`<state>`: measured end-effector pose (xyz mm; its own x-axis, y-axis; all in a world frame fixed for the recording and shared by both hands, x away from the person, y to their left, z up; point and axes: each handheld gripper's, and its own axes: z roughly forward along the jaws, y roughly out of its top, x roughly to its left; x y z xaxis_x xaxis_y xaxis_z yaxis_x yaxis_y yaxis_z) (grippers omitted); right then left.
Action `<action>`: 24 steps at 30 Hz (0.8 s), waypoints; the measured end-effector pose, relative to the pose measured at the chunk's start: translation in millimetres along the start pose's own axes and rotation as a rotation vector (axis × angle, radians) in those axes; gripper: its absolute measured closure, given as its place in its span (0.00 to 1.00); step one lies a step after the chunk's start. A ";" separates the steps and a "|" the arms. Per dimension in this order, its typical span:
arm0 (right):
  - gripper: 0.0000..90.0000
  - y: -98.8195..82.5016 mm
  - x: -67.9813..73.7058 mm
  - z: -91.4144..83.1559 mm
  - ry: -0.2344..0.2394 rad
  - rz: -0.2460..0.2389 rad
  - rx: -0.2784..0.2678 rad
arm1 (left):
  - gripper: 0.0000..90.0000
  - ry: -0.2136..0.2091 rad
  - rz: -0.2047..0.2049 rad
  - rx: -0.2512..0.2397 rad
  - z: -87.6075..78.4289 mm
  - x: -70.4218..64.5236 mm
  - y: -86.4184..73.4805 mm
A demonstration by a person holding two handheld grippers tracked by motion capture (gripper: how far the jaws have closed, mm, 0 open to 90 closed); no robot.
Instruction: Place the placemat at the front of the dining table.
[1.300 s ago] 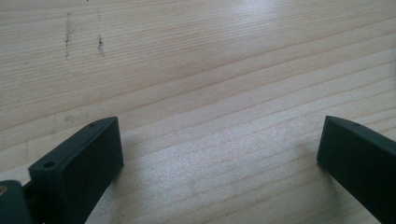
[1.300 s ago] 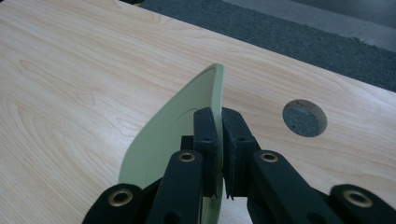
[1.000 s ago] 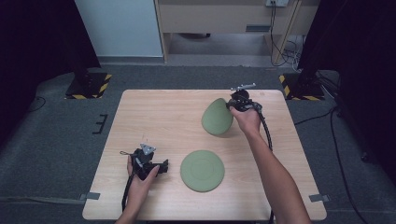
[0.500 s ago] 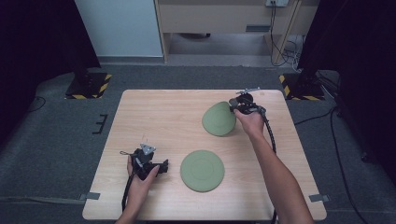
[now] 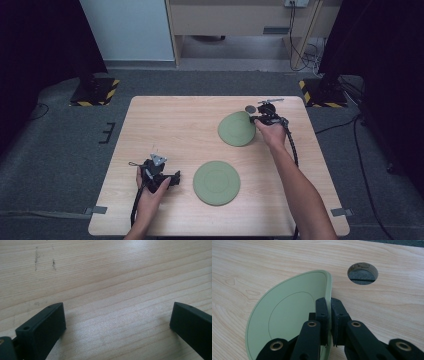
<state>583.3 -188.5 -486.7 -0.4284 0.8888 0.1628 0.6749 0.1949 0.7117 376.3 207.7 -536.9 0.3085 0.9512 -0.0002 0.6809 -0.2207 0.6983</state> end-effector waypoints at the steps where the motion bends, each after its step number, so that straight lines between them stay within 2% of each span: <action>1: 0.95 0.0 0.0 0.0 0.000 0.000 0.000 | 0.00 0.000 0.000 0.000 0.0 0.0 0.0; 7: 0.95 -2.3 -9.1 -3.0 -0.011 0.009 0.003 | 0.00 0.000 0.003 0.002 -0.2 0.2 0.0; 15: 0.95 -9.8 -25.8 -3.4 -0.025 0.051 0.013 | 0.00 0.000 0.003 0.002 -0.1 0.2 0.0; 24: 0.94 -16.7 -33.9 -3.1 -0.042 0.062 0.030 | 0.00 0.001 0.002 0.002 -0.1 -0.1 0.1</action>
<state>584.8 -223.2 -501.9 -0.3603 0.9159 0.1769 0.7171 0.1506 0.6805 376.2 207.6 -536.7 0.3092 0.9510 0.0017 0.6817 -0.2229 0.6968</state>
